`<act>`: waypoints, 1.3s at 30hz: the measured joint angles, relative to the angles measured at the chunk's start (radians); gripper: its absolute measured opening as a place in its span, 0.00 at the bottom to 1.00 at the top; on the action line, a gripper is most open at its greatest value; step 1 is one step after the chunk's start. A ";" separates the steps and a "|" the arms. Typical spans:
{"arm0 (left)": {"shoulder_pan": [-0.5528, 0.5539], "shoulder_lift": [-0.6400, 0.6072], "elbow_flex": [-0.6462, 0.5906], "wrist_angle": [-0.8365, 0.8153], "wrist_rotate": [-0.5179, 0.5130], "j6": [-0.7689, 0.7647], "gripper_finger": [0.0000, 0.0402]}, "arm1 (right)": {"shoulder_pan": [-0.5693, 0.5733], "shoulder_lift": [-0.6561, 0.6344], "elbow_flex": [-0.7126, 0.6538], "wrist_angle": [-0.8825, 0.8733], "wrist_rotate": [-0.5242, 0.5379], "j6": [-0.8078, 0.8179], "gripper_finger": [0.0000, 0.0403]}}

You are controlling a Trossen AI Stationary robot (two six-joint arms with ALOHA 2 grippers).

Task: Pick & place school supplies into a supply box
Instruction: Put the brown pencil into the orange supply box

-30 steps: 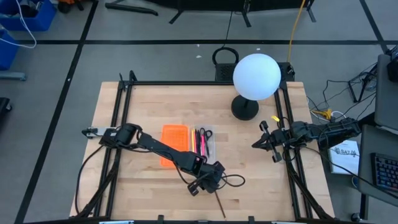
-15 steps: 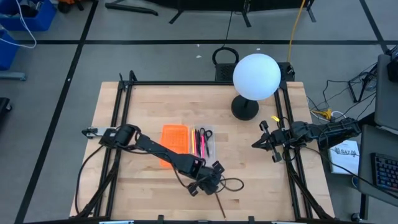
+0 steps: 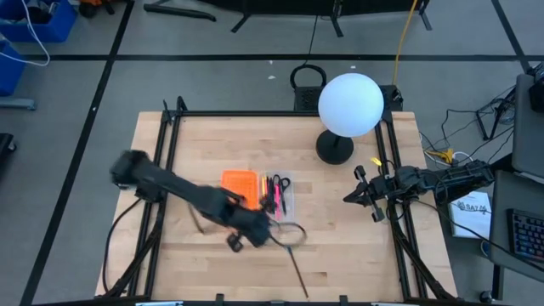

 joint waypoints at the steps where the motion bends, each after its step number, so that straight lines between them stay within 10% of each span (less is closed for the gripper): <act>1: 0.004 -0.060 -0.048 0.026 0.017 -0.012 0.03 | 0.000 0.002 0.000 0.004 0.000 0.003 0.00; 11: 0.161 -0.797 -0.813 0.559 0.328 -0.076 0.01 | 0.000 0.005 0.000 0.001 0.004 -0.029 0.00; 15: 0.274 -1.043 -1.079 0.819 0.384 -0.163 0.01 | 0.000 0.017 0.000 0.008 0.183 -0.015 0.00; 26: 0.362 -1.411 -1.520 1.115 0.415 -0.180 0.01 | 0.021 0.226 0.045 0.177 0.399 0.160 0.00; 33: 0.371 -1.462 -1.557 1.151 0.329 -0.267 0.07 | 0.179 0.669 0.430 0.113 0.567 0.254 0.00; 39: 0.370 -1.461 -1.557 1.124 0.213 -0.186 0.09 | 0.245 1.119 1.012 -0.427 0.730 0.543 0.00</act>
